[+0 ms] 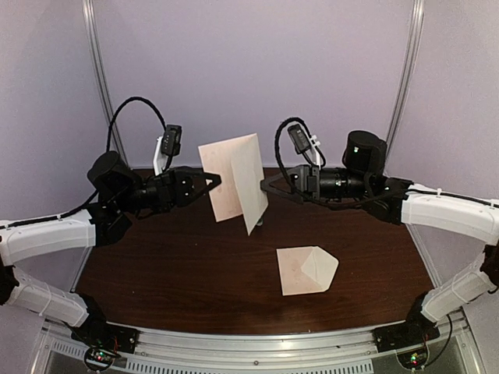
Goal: Place the letter into the envelope and seal it
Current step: Fold the letter, then pass from the left arm to the right
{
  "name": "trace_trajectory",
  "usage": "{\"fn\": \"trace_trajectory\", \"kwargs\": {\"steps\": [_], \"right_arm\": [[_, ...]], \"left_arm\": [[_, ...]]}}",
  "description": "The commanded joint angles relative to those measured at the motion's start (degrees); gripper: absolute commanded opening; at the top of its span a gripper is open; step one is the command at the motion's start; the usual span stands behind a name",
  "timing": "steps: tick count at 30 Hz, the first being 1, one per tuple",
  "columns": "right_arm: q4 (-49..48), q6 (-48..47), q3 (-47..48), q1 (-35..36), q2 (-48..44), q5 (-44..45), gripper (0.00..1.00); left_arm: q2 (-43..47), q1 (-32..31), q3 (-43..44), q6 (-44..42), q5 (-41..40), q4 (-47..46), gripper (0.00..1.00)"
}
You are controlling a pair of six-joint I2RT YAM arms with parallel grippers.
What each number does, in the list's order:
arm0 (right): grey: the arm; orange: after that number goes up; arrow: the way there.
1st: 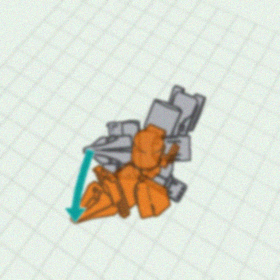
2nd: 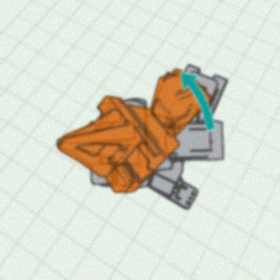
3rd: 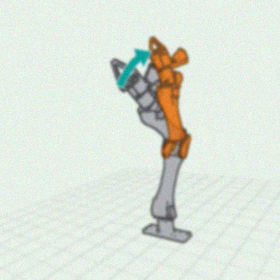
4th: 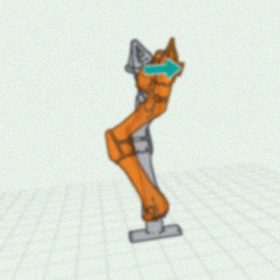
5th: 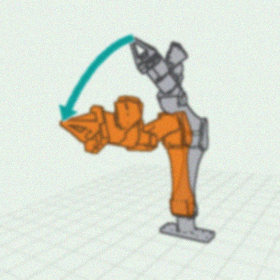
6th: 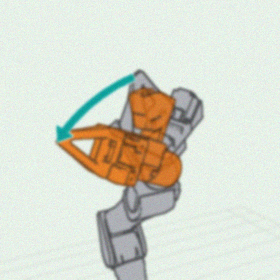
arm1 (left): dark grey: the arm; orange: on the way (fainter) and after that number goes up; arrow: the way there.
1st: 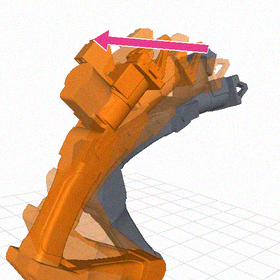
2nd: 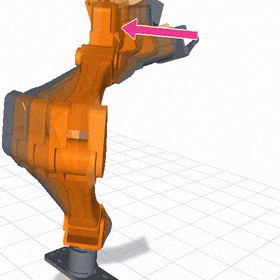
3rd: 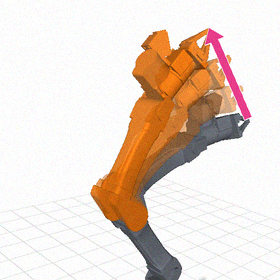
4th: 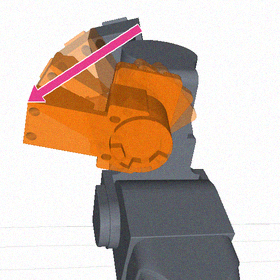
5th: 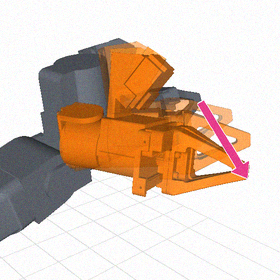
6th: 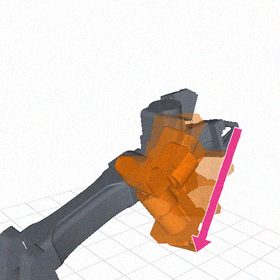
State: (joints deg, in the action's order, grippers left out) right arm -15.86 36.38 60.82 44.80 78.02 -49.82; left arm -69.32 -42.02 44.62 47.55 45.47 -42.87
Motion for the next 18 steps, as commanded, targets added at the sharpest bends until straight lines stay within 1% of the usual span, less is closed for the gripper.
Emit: {"fn": "trace_trajectory", "kwargs": {"steps": [1,2,3,6,11,12,13,14,15,16,18], "right_arm": [[-7.43,2.47,1.83,1.27,1.08,-4.24,0.57],[-7.95,2.81,1.81,1.48,1.27,-4.51,0.55],[-8.28,3.04,1.80,1.64,1.40,-4.57,0.52],[-9.22,3.56,1.70,1.79,1.69,-4.58,0.36],[-11.84,5.07,1.28,1.79,1.50,-5.18,0.18],[-12.25,5.27,1.20,1.79,1.40,-5.30,0.14],[-12.69,5.40,1.15,1.79,1.27,-5.43,0.07],[-12.87,5.40,1.08,1.79,1.14,-5.47,0.02],[-12.87,5.32,1.06,1.79,0.97,-5.43,0.00],[-12.26,4.97,1.03,1.74,0.68,-5.29,0.00],[-9.72,3.23,1.18,1.55,0.20,-4.64,0.00]], "left_arm": [[-0.95,-0.21,1.78,0.35,1.37,-2.93,0.00],[-1.03,-0.29,1.72,0.37,1.39,-2.94,0.00],[-1.07,-0.34,1.84,0.38,1.44,-3.04,0.00],[-1.17,-0.34,2.12,0.44,1.70,-3.09,0.00],[-1.17,-0.43,1.92,0.16,1.53,-2.26,0.00],[-1.11,-0.43,1.94,-0.11,1.31,-1.61,0.00],[-1.02,-0.43,1.90,-0.48,1.12,-0.77,0.00],[-0.84,-0.43,1.88,-0.76,0.80,0.03,0.00],[-0.64,-0.39,1.92,-1.22,0.44,1.01,0.00],[-0.19,-0.43,1.97,-2.00,-0.35,2.70,0.03],[1.16,-0.36,2.48,-4.47,-3.30,8.63,0.26]]}}
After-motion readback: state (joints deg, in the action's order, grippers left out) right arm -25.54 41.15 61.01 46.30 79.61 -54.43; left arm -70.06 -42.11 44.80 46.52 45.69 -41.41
